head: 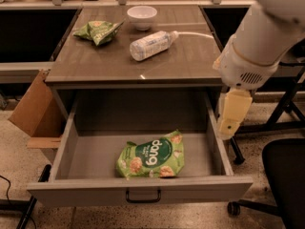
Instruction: Pick green rice chip bag from top drawer and place on counter
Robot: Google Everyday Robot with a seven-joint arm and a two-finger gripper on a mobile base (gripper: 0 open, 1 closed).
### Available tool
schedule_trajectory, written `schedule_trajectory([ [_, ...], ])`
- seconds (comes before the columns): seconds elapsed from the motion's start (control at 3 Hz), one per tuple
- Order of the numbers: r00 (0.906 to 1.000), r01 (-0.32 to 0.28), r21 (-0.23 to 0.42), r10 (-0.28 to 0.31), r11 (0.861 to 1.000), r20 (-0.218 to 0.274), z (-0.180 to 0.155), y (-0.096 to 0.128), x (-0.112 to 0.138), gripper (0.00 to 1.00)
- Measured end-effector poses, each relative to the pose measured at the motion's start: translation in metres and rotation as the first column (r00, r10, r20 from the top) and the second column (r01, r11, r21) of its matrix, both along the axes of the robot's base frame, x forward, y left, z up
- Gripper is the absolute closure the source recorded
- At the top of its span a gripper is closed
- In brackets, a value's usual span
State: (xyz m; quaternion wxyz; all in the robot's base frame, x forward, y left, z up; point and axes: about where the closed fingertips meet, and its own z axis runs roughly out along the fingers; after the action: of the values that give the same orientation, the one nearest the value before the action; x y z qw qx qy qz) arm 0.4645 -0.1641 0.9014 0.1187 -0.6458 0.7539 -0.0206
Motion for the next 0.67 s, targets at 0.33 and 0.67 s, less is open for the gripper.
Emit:
schedule_trajectory([
  [0.33,0.9893,-0.064,0.036,0.069,0.997,-0.128,-0.0756,0.0398,0.0117,0.0],
  [0.67,0.9893,-0.064,0.036,0.069,0.997,-0.129,-0.0758,0.0399,0.0118,0.0],
])
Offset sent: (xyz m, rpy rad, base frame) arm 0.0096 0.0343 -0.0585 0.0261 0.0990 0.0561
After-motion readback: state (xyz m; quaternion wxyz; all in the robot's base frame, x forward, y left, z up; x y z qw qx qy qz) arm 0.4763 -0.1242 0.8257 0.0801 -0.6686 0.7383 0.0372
